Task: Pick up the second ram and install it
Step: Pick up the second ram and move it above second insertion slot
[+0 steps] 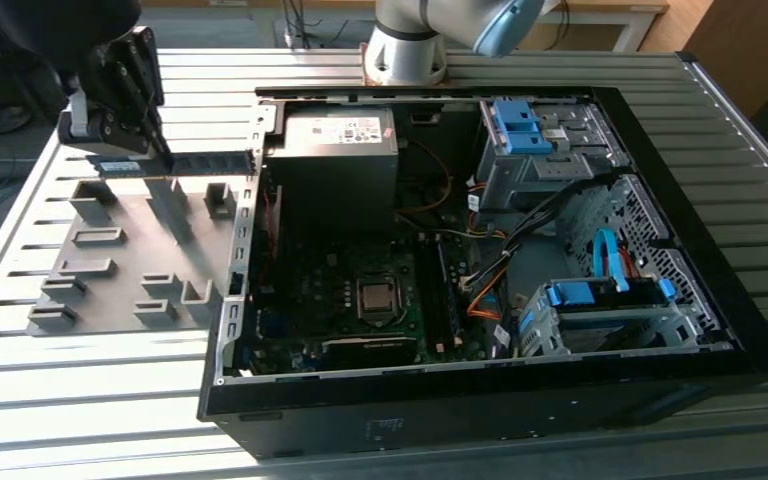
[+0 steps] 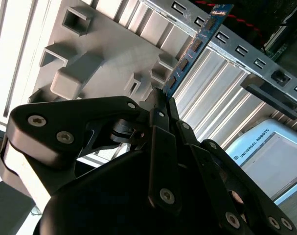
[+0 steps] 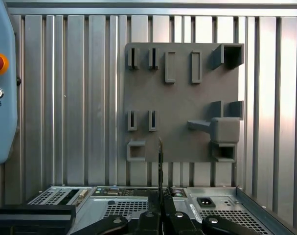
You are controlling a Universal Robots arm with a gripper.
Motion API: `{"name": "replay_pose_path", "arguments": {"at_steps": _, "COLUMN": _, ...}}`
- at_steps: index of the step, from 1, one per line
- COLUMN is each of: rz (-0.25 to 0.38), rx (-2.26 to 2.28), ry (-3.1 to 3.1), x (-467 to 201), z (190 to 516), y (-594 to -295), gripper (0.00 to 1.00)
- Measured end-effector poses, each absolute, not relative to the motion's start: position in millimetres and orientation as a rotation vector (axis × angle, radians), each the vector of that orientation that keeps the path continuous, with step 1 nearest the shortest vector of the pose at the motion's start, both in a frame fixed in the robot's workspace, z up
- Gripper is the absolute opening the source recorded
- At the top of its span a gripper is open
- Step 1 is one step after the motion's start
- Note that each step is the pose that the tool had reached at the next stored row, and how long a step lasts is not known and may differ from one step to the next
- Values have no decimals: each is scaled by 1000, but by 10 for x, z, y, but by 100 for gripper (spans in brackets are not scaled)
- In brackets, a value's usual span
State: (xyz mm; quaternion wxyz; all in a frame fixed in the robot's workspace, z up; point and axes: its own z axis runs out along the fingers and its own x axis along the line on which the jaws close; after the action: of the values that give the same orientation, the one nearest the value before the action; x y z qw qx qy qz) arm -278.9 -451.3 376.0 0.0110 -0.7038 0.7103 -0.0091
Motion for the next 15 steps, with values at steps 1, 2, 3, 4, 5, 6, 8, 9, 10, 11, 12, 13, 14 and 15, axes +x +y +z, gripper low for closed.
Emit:
{"name": "replay_pose_path", "arguments": {"at_steps": 1, "rz": -28, "rx": -2196, "ry": 2216, "x": -2773, "z": 3761, "y": -4513, "gripper": 14}}
{"name": "replay_pose_path", "arguments": {"at_steps": 2, "rz": -28, "rx": -2196, "ry": 2216, "x": -2756, "z": 3760, "y": -4514, "gripper": 14}}
{"name": "replay_pose_path", "arguments": {"at_steps": 3, "rz": -28, "rx": -2196, "ry": 2216, "x": -2738, "z": 3761, "y": -4514, "gripper": 14}}
{"name": "replay_pose_path", "arguments": {"at_steps": 4, "rz": -28, "rx": -2196, "ry": 2216, "x": -2722, "z": 3761, "y": -4513, "gripper": 14}}
{"name": "replay_pose_path", "arguments": {"at_steps": 5, "rz": -28, "rx": -2196, "ry": 2216, "x": -2706, "z": 3760, "y": -4514, "gripper": 14}}
{"name": "replay_pose_path", "arguments": {"at_steps": 6, "rz": -28, "rx": -2196, "ry": 2216, "x": -2690, "z": 3761, "y": -4514, "gripper": 14}}
{"name": "replay_pose_path", "arguments": {"at_steps": 8, "rz": -28, "rx": -2195, "ry": 2216, "x": -2657, "z": 3760, "y": -4513, "gripper": 14}}
{"name": "replay_pose_path", "arguments": {"at_steps": 9, "rz": -28, "rx": -2196, "ry": 2216, "x": -2641, "z": 3760, "y": -4513, "gripper": 14}}
{"name": "replay_pose_path", "arguments": {"at_steps": 10, "rz": -28, "rx": -2196, "ry": 2216, "x": -2626, "z": 3761, "y": -4513, "gripper": 14}}
{"name": "replay_pose_path", "arguments": {"at_steps": 11, "rz": -28, "rx": -2196, "ry": 2216, "x": -2609, "z": 3760, "y": -4514, "gripper": 14}}
{"name": "replay_pose_path", "arguments": {"at_steps": 12, "rz": -28, "rx": -2196, "ry": 2216, "x": -2593, "z": 3760, "y": -4513, "gripper": 14}}
{"name": "replay_pose_path", "arguments": {"at_steps": 13, "rz": -28, "rx": -2196, "ry": 2216, "x": -2578, "z": 3761, "y": -4513, "gripper": 14}}
{"name": "replay_pose_path", "arguments": {"at_steps": 14, "rz": -28, "rx": -2196, "ry": 2216, "x": -2563, "z": 3760, "y": -4514, "gripper": 14}}
{"name": "replay_pose_path", "arguments": {"at_steps": 15, "rz": -28, "rx": -2196, "ry": 2216, "x": -2547, "z": 3760, "y": -4514, "gripper": 14}}
